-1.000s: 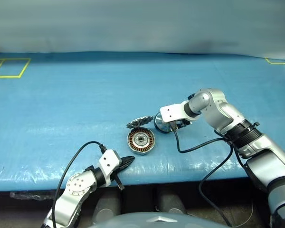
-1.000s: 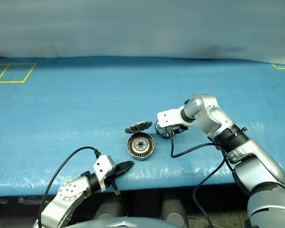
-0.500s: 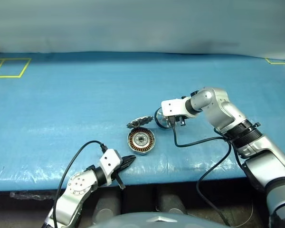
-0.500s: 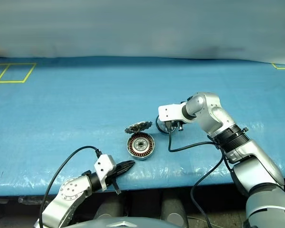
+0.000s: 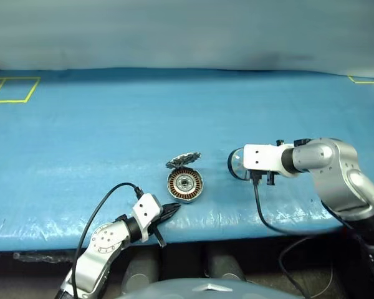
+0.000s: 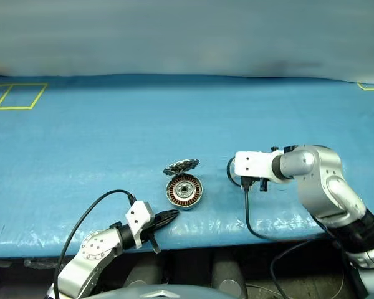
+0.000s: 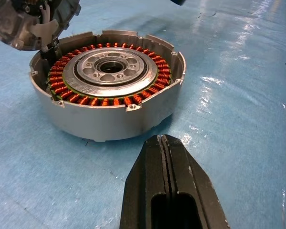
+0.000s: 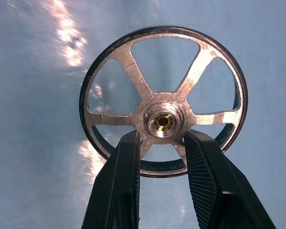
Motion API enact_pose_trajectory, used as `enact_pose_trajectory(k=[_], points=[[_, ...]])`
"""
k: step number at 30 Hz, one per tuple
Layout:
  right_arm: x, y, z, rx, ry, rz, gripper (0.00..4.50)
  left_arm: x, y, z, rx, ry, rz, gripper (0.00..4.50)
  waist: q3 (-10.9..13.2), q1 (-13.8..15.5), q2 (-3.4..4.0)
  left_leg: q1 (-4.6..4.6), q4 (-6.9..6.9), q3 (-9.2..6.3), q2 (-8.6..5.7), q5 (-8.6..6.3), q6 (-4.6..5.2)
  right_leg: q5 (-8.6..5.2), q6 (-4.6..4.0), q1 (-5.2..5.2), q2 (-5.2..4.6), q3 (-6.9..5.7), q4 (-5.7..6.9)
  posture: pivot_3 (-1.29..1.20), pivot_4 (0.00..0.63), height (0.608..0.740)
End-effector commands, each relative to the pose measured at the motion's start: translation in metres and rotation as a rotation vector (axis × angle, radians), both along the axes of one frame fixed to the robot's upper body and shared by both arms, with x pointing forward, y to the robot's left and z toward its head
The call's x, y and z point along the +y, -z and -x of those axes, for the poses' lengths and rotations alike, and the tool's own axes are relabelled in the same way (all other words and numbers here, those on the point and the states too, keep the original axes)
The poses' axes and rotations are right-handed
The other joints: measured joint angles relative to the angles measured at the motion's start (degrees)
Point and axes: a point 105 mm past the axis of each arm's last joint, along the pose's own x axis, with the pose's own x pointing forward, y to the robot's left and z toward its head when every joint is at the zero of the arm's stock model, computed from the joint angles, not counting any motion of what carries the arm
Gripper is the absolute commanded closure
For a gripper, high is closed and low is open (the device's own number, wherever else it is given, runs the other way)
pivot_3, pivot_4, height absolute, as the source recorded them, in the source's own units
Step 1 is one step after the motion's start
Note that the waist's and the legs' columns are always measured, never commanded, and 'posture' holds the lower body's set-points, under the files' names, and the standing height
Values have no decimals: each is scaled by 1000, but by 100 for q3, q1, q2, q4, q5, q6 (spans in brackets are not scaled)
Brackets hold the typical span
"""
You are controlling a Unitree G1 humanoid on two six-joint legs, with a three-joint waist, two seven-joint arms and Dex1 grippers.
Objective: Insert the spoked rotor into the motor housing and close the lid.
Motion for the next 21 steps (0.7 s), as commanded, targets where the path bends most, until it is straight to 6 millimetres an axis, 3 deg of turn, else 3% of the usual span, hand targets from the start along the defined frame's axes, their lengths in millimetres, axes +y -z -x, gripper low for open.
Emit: enact_pose_trajectory(k=[1,5,13,21], points=[[18,-14,21,5,-32,-54,3489,-5,-5,1,-11,28,16,4500,0,5,0,0,4,0,0,1,-2,1,-3,1,0,0,0,0,150,740],[44,-21,32,53,-50,-182,3489,-7,-5,1,-7,36,18,4500,2,6,-5,6,28,1,1,3,-3,0,-11,15,-1,1,-3,0,150,740],[88,-31,31,103,-81,-309,3489,-8,-10,-2,-52,20,32,4500,2,15,-5,4,25,-1,0,6,-3,7,-20,9,-2,2,-3,0,150,740],[107,-21,32,167,-101,-316,3489,-2,-13,-3,-117,-35,49,4500,2,12,-5,-5,12,-8,-2,5,-2,10,-14,3,-6,-1,-7,0,150,740]])
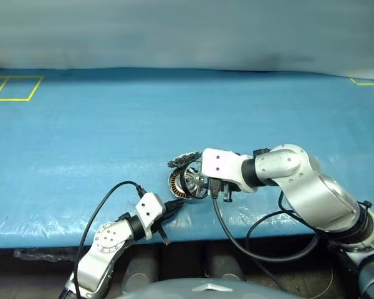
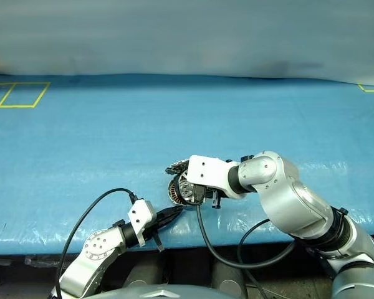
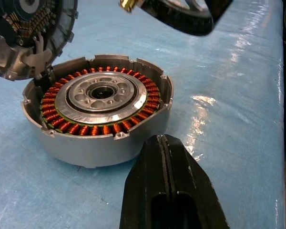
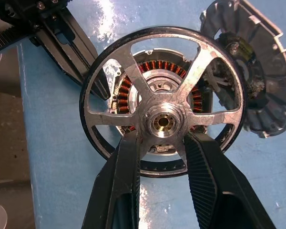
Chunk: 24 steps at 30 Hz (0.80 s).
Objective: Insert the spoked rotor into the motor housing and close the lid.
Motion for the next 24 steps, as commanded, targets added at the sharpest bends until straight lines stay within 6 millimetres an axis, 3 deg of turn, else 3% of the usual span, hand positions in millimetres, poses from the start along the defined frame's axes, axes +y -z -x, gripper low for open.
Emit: enact_pose_trajectory(k=[1,12,24], points=[[9,-5,0,-17,-21,-19,3489,4,-5,-1,-49,-22,10,4500,0,-9,1,0,0,1,0,0,0,-1,-2,-1,1,0,1,0,150,740],[21,6,-10,-7,-19,-13,3489,13,-5,1,-114,-81,22,4500,0,-7,0,1,1,3,0,1,-1,-3,-6,-2,2,-2,2,0,150,740],[18,16,-23,8,29,-6,3489,19,0,-3,-133,-134,42,4500,0,-10,1,1,1,2,0,0,-1,-1,-1,-2,3,-3,3,0,150,740]])
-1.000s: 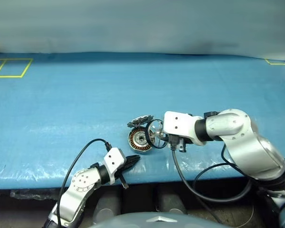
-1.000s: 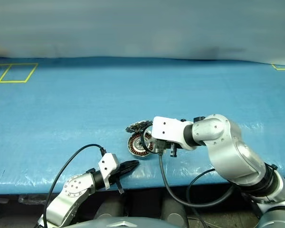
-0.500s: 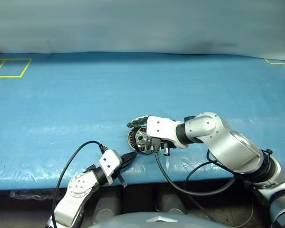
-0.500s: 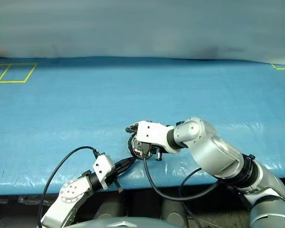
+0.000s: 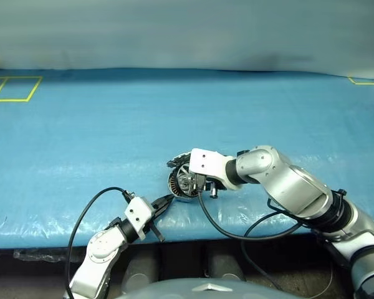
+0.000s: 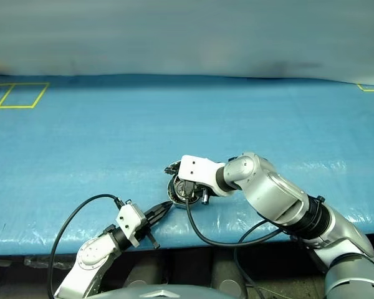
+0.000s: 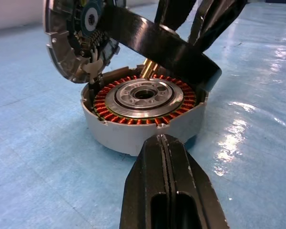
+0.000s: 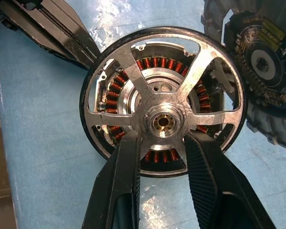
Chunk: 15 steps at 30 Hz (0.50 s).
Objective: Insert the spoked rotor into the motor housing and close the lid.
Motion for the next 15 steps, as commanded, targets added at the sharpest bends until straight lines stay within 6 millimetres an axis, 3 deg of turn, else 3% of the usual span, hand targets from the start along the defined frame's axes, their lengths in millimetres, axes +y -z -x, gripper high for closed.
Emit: enact_pose_trajectory(k=[1,15], points=[[4,-6,-3,-35,-23,-7,3489,-1,-3,0,-29,2,4,4500,0,-1,0,0,0,0,0,0,0,0,1,0,0,0,0,0,150,740],[0,4,5,-6,-99,52,3489,-4,1,0,-8,7,-3,4500,-1,-2,0,2,-1,-1,1,0,0,0,1,1,0,0,-1,0,150,740]])
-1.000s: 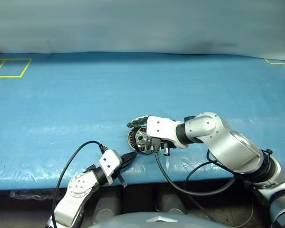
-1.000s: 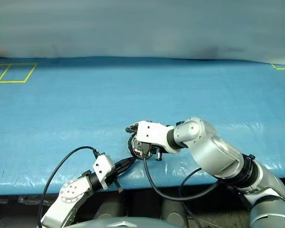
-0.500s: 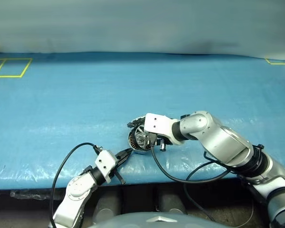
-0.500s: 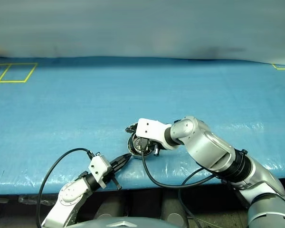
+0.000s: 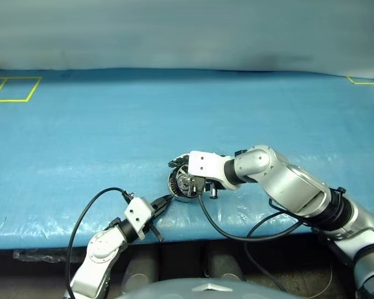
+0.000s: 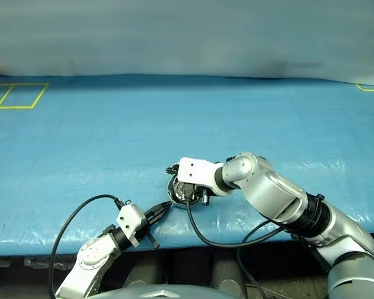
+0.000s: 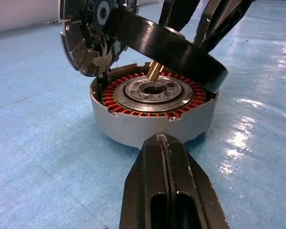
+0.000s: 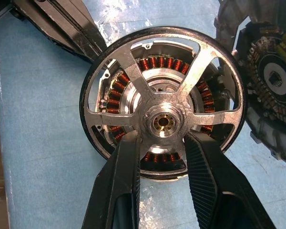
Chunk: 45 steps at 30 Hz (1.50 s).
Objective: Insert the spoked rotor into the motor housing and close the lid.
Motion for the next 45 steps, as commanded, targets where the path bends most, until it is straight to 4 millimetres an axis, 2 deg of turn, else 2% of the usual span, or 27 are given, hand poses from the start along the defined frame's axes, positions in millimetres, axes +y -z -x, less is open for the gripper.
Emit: enact_pose_trajectory(k=[1,11,12,16,20,24,31,35,38,45], points=[[-1,1,3,7,-29,17,3489,-4,-1,1,-9,10,7,4500,0,5,0,0,0,0,0,0,0,0,0,0,0,0,0,0,150,740],[0,-2,1,-7,-27,11,192,-5,2,2,1,15,7,4500,0,3,0,-2,-2,0,0,0,0,0,0,-2,0,0,0,0,150,740],[0,-4,1,-12,-27,9,34,-5,3,2,2,16,6,4500,0,3,0,-2,-2,1,0,0,0,0,0,-2,0,0,0,0,150,740],[-1,-10,0,-33,-29,5,34,-5,4,2,6,19,5,4500,0,4,0,-2,-2,1,1,0,0,0,-1,-2,0,0,0,0,150,740],[-3,-27,7,-36,-42,-44,34,-5,6,2,12,24,7,4500,0,6,0,-2,-1,0,1,0,0,0,0,-2,-1,0,0,0,150,740],[-8,-31,18,19,2,-134,929,-5,5,1,15,19,10,4500,-1,23,-3,-3,-5,-5,4,0,0,0,0,0,-1,-3,-5,0,150,740],[3,-12,9,65,412,-500,3258,2,4,-2,36,16,-6,4500,-10,10,-11,-3,-9,-2,7,0,0,0,0,-2,4,-2,3,0,150,740],[8,-3,2,36,566,-600,4489,7,-1,-6,43,22,-17,4500,-11,2,-5,-2,-9,2,8,1,-3,-1,0,-5,6,0,7,0,150,740],[12,0,1,29,621,-657,4489,10,-6,-10,39,27,-27,4500,-11,-13,-6,0,-6,4,6,2,-3,-1,0,-4,5,2,5,0,150,740],[16,23,11,62,662,-648,4489,9,-16,-11,44,48,-42,4500,-11,-44,-6,-2,-13,2,5,2,-3,-1,3,-4,6,2,1,0,150,740]])
